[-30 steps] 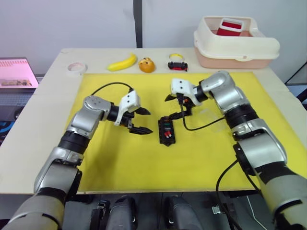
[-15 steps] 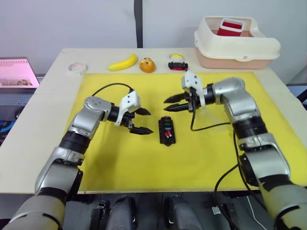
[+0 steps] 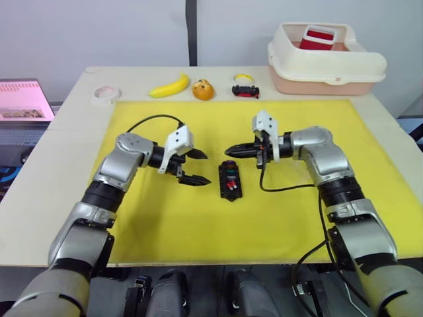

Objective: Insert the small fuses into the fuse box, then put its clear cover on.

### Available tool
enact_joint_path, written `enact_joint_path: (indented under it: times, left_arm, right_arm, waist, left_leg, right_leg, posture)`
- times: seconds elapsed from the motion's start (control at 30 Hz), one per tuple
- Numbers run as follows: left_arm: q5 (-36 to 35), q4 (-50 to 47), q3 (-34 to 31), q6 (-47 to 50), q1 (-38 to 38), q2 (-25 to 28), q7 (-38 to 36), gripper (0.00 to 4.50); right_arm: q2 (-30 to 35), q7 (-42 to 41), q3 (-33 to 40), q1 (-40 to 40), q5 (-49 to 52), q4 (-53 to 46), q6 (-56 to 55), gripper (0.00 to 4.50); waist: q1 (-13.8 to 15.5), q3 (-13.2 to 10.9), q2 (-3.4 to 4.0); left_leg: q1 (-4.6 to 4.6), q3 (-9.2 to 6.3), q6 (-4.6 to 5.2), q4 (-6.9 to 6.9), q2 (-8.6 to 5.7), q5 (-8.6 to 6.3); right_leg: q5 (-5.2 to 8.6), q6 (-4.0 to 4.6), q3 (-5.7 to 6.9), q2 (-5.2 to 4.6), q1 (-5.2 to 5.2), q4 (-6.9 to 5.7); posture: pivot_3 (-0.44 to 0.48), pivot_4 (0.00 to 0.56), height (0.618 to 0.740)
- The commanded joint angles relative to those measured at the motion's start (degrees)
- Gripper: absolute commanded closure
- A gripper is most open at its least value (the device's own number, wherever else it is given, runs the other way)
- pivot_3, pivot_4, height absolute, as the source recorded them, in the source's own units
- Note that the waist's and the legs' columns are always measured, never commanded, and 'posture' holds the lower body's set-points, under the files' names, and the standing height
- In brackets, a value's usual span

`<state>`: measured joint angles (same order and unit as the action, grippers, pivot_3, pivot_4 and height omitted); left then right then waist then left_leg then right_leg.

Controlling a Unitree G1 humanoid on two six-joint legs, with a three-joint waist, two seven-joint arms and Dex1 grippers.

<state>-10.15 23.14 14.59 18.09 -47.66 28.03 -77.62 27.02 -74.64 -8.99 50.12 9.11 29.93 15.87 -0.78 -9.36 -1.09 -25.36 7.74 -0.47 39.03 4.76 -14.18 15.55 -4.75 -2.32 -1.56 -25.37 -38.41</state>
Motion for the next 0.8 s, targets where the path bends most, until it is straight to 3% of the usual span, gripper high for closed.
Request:
enact_joint_path:
  times: [0.03, 0.2, 0.33, 0.6, 0.8]
  left_arm:
    - [0.00, -1.13, -0.43, -0.69, -0.73, 0.30, -0.30, 0.00]
    - [-0.06, -1.79, -0.39, -0.28, -0.61, 0.49, -0.34, 0.00]
    - [-0.10, -1.94, -0.43, -0.03, -0.63, 0.47, -0.22, 0.00]
    - [-0.51, -2.73, -0.33, 0.78, -0.34, 0.19, -0.36, 0.00]
    - [-0.92, -4.65, -0.31, 1.38, 0.70, 1.07, -1.38, 0.00]
  right_arm:
    - [-0.23, 0.33, -1.28, 0.28, -1.52, 1.80, -1.70, 4.47]
    - [0.27, 0.77, -4.28, -0.37, -4.83, 4.16, -3.10, 4.47]
    - [1.20, -0.48, -3.54, -0.39, -3.18, 0.57, -0.78, 4.47]
    - [4.85, -0.69, 0.65, -1.97, 4.64, -19.96, 12.28, 4.47]
    - [9.47, 2.64, 1.24, -9.77, 8.01, -37.07, 21.85, 4.47]
  waist:
    - [-0.05, 0.00, 0.00]
    - [0.00, 0.00, 0.00]
    - [0.06, 0.00, 0.00]
    - [0.05, 0.00, 0.00]
    - [0.31, 0.00, 0.00]
  left_leg:
    - [0.00, 0.00, 0.00, 0.00, 0.00, 0.00]
    - [0.02, -0.02, -0.01, 0.00, 0.00, 0.00]
    - [0.02, -0.02, -0.01, 0.01, 0.00, 0.00]
    - [0.00, -0.03, 0.05, 0.00, 0.00, -0.03]
    - [-0.01, -0.06, 0.24, 0.01, 0.00, -0.14]
  right_leg:
    - [0.00, 0.00, 0.00, 0.00, 0.00, 0.00]
    - [0.00, 0.00, 0.00, 0.01, 0.03, 0.00]
    - [0.00, 0.00, 0.00, 0.00, 0.04, 0.00]
    - [0.00, 0.00, 0.01, 0.00, 0.01, -0.01]
    - [0.00, 0.00, 0.03, -0.01, 0.03, 0.01]
  posture:
    - [0.000, 0.150, 0.739]
    - [0.000, 0.150, 0.739]
    - [0.000, 0.150, 0.739]
    - [0.000, 0.150, 0.739]
    - [0.000, 0.150, 0.739]
